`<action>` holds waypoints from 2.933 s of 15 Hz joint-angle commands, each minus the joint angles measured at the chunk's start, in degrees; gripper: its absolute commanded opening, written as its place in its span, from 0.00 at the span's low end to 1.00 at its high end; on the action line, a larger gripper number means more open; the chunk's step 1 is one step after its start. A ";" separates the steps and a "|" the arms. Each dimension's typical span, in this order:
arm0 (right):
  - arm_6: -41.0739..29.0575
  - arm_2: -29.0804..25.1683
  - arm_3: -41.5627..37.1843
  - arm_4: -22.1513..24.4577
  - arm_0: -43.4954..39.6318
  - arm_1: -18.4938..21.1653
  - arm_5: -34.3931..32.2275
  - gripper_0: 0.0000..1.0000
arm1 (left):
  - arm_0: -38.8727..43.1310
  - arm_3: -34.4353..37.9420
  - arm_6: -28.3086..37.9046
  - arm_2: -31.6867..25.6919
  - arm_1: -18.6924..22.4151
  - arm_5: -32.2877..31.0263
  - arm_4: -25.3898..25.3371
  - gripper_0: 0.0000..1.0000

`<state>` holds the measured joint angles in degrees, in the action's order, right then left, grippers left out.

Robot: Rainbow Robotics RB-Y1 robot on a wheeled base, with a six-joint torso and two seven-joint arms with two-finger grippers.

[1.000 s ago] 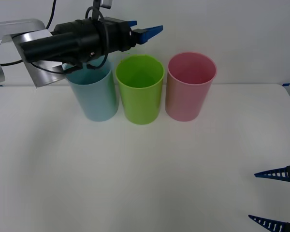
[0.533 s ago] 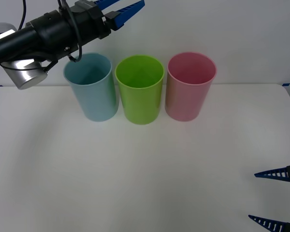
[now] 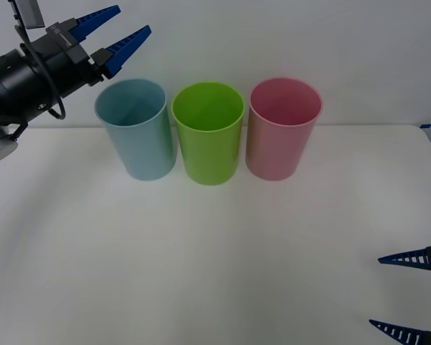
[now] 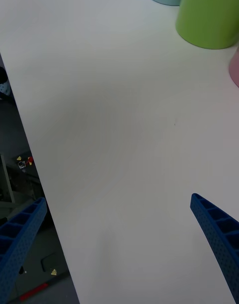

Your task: Put cans in the blue bin and PET bottles in the pink bin and trash in the green bin.

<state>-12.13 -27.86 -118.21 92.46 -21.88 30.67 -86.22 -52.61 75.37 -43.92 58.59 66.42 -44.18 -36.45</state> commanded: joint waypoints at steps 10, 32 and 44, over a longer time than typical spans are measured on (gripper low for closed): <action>0.00 0.00 0.00 0.00 0.00 0.00 0.00 1.00 | 44.34 22.45 25.55 -41.19 -0.68 5.07 40.31 1.00; 0.00 0.00 0.00 0.00 0.00 0.00 0.00 1.00 | 70.36 22.72 39.52 -63.43 -26.52 -18.31 91.82 1.00; 0.00 0.00 0.00 0.00 0.00 0.00 0.00 1.00 | 75.37 27.73 41.46 -68.52 -29.24 -19.27 100.17 1.00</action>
<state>-12.13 -27.86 -118.21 92.46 -21.88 30.67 -86.22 22.74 103.07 -2.67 -9.93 37.17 -63.62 63.72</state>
